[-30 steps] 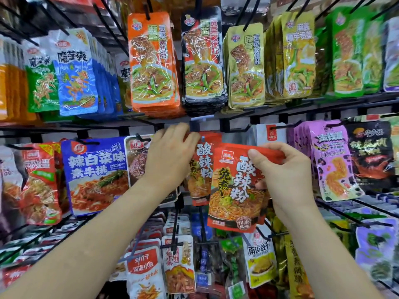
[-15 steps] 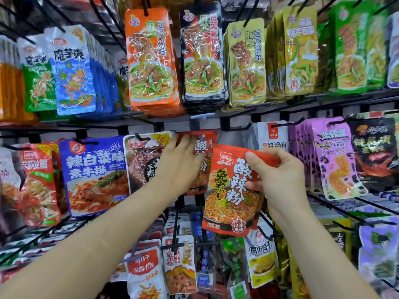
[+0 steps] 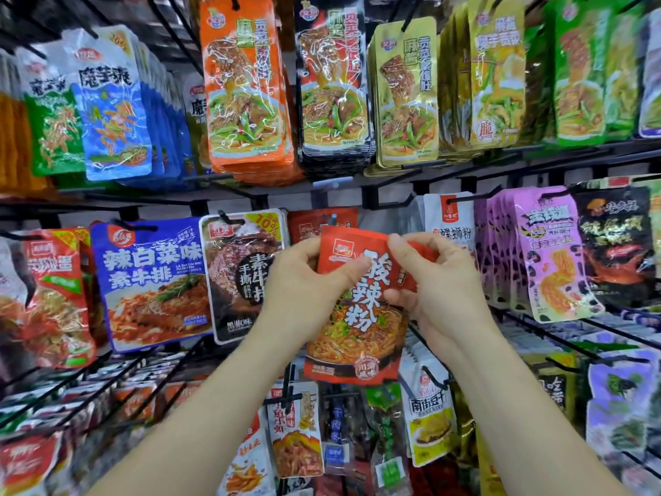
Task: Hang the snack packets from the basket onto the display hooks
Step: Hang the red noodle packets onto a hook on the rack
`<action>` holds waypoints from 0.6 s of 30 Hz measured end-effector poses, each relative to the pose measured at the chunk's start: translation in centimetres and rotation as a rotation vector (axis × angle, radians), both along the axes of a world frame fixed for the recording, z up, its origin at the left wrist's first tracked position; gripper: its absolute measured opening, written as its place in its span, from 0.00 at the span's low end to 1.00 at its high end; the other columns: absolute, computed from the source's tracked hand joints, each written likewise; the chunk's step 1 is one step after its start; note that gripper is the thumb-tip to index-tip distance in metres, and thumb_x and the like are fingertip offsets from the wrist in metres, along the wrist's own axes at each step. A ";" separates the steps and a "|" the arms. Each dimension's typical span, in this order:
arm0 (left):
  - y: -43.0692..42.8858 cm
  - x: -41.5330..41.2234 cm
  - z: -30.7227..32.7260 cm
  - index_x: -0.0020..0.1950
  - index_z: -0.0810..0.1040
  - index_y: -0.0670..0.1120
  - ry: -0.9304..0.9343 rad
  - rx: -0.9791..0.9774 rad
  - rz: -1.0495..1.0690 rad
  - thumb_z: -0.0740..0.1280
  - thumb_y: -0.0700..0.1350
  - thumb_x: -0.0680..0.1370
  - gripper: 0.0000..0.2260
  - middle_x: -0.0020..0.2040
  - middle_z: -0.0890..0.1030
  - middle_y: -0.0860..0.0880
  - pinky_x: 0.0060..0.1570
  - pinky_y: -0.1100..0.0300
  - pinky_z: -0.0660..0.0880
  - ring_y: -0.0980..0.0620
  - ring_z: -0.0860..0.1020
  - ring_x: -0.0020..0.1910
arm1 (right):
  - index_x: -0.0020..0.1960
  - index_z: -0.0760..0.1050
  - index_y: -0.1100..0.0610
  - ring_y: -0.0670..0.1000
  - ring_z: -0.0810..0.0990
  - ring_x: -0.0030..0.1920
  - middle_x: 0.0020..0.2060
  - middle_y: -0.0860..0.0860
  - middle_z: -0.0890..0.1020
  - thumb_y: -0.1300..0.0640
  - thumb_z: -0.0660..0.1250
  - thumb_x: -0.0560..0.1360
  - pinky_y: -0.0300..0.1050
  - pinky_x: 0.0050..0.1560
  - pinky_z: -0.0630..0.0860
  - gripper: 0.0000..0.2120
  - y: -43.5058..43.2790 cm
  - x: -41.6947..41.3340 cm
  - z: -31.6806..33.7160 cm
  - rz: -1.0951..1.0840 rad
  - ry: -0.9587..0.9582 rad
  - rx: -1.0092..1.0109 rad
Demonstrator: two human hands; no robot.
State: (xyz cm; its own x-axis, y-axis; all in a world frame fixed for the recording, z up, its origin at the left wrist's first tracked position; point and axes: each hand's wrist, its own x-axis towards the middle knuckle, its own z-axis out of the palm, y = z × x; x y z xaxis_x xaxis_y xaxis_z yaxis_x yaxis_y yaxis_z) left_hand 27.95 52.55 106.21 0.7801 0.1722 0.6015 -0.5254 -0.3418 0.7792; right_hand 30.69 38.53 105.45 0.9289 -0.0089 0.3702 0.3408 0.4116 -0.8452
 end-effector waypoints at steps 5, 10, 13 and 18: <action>1.2 -0.4 -0.5 0.45 0.82 0.48 0.008 -0.159 -0.035 0.74 0.37 0.72 0.07 0.41 0.86 0.51 0.42 0.56 0.81 0.51 0.85 0.41 | 0.57 0.78 0.56 0.52 0.83 0.38 0.47 0.58 0.80 0.60 0.62 0.80 0.40 0.24 0.77 0.08 -2.4 -0.2 0.5 0.317 -0.030 -0.151; 2.0 -1.3 -0.1 0.47 0.81 0.49 -0.075 -0.291 -0.075 0.69 0.32 0.73 0.12 0.42 0.86 0.48 0.41 0.53 0.79 0.49 0.84 0.43 | 0.49 0.78 0.56 0.53 0.83 0.39 0.43 0.56 0.81 0.62 0.63 0.79 0.38 0.24 0.77 0.05 -1.8 -0.3 0.6 0.137 -0.031 -0.054; 3.6 -2.7 1.1 0.44 0.82 0.54 -0.240 -0.282 -0.102 0.71 0.30 0.69 0.18 0.41 0.84 0.49 0.37 0.59 0.78 0.51 0.82 0.40 | 0.46 0.77 0.51 0.52 0.79 0.32 0.37 0.54 0.80 0.62 0.64 0.79 0.39 0.22 0.74 0.07 -1.1 -0.6 0.7 -0.129 -0.153 -0.141; 4.7 -4.1 1.7 0.38 0.84 0.53 -0.304 0.132 0.077 0.65 0.40 0.69 0.10 0.38 0.83 0.56 0.37 0.72 0.71 0.61 0.78 0.37 | 0.46 0.75 0.47 0.45 0.72 0.24 0.29 0.44 0.77 0.64 0.63 0.79 0.40 0.26 0.69 0.12 0.6 -0.2 1.1 -0.329 -0.527 -0.294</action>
State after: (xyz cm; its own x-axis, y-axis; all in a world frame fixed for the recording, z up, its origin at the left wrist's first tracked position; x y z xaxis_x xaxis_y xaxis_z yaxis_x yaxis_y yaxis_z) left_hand 23.88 57.22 107.96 0.5490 0.1290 0.8258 -0.6959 -0.4766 0.5371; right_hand 30.47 39.15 106.53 0.5903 -0.0895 0.8022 0.8052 -0.0045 -0.5930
